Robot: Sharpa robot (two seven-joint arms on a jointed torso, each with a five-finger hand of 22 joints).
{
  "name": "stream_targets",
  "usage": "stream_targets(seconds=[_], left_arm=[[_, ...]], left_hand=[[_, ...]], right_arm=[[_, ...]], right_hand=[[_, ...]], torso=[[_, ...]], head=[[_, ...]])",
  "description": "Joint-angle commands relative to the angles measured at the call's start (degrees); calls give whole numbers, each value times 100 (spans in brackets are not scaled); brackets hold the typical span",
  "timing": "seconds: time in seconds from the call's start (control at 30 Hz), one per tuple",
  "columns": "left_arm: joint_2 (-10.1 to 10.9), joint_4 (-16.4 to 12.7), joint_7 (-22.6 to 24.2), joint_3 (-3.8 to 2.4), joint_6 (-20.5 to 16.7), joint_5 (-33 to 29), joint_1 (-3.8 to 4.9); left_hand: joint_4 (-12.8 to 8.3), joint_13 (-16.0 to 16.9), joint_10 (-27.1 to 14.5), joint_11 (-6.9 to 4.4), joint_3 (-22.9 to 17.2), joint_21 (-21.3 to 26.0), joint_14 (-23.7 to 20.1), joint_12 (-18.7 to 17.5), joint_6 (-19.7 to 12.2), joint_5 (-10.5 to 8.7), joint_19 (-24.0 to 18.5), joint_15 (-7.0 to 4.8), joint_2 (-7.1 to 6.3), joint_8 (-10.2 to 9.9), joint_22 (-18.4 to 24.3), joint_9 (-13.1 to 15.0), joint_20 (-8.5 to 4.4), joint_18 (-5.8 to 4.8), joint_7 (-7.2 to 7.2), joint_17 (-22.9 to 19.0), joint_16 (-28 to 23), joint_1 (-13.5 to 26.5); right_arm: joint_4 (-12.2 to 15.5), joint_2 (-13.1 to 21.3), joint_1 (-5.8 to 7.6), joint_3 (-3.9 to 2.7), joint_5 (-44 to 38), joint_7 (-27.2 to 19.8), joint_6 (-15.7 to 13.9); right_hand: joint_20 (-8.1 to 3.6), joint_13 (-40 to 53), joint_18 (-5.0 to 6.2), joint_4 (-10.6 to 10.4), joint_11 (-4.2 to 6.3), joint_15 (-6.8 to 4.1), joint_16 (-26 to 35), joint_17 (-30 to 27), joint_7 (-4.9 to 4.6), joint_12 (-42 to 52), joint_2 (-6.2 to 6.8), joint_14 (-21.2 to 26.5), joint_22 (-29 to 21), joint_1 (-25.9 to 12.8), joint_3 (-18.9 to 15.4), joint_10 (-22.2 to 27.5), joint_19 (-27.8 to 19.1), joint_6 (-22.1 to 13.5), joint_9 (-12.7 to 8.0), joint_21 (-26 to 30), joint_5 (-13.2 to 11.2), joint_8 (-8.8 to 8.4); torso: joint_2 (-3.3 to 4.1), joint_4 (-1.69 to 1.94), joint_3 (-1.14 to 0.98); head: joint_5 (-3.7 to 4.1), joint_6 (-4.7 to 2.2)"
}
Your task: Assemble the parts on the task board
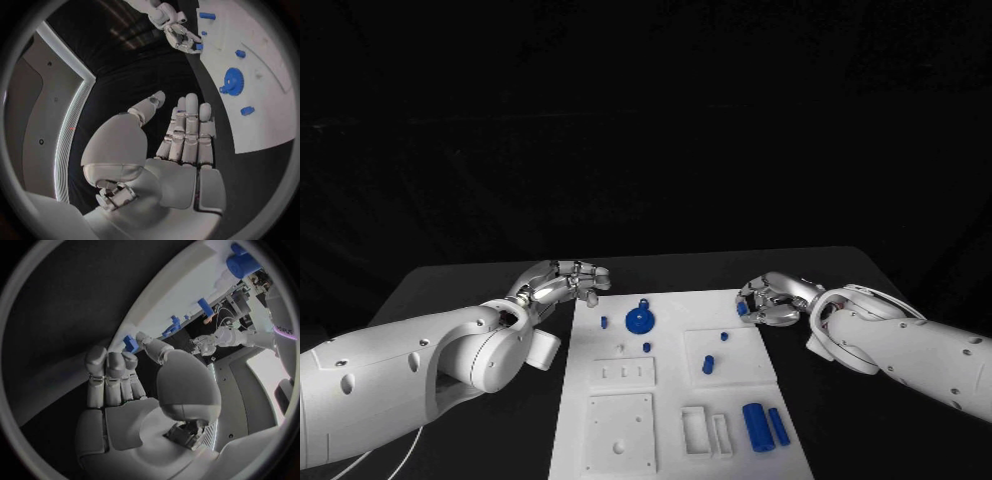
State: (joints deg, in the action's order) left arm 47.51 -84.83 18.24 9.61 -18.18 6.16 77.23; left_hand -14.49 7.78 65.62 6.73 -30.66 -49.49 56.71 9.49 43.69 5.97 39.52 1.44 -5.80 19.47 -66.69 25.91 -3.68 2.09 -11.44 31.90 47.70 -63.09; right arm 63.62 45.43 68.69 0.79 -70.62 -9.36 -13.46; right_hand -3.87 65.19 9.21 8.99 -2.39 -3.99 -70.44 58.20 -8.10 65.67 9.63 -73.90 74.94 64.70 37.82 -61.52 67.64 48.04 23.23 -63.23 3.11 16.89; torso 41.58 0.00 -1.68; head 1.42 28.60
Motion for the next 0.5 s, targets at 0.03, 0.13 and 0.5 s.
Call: stream_targets(seconds=[0.03,0.13,0.5], left_arm=[[-3,-13,65,-4,76,-4,2],[-1,-10,63,-4,75,-4,2],[-3,-10,55,-4,78,-4,1]], left_hand=[[12,9,4,36,-16,-39,-44,-34,-23,-26,-52,-5,4,-22,5,10,-57,74,16,-10,13,77],[13,9,4,37,-16,-40,-44,-35,-24,-26,-53,-4,4,-23,6,10,-56,74,16,-11,13,80],[20,9,2,38,-15,-43,-44,-36,-26,-26,-54,-3,8,-24,8,11,-56,73,15,-12,14,89]], right_arm=[[-7,-1,-5,0,13,-48,130],[-14,-8,-8,0,13,-49,148],[-33,-26,-15,2,13,-37,140]], right_hand=[[30,-8,579,-99,28,-25,32,12,-51,26,-45,8,80,29,198,18,-5,153,-1,21,-4,3],[28,-11,579,-165,47,-41,28,17,-35,31,-52,3,86,34,316,11,-1,202,4,9,-10,23],[17,-14,579,-200,74,-67,23,27,-6,42,-62,-2,95,39,423,0,7,263,14,-16,-20,50]], torso=[[-2,5,0],[-3,-2,-1],[-5,-4,-4]], head=[[3,2],[-3,0],[-6,-9]])
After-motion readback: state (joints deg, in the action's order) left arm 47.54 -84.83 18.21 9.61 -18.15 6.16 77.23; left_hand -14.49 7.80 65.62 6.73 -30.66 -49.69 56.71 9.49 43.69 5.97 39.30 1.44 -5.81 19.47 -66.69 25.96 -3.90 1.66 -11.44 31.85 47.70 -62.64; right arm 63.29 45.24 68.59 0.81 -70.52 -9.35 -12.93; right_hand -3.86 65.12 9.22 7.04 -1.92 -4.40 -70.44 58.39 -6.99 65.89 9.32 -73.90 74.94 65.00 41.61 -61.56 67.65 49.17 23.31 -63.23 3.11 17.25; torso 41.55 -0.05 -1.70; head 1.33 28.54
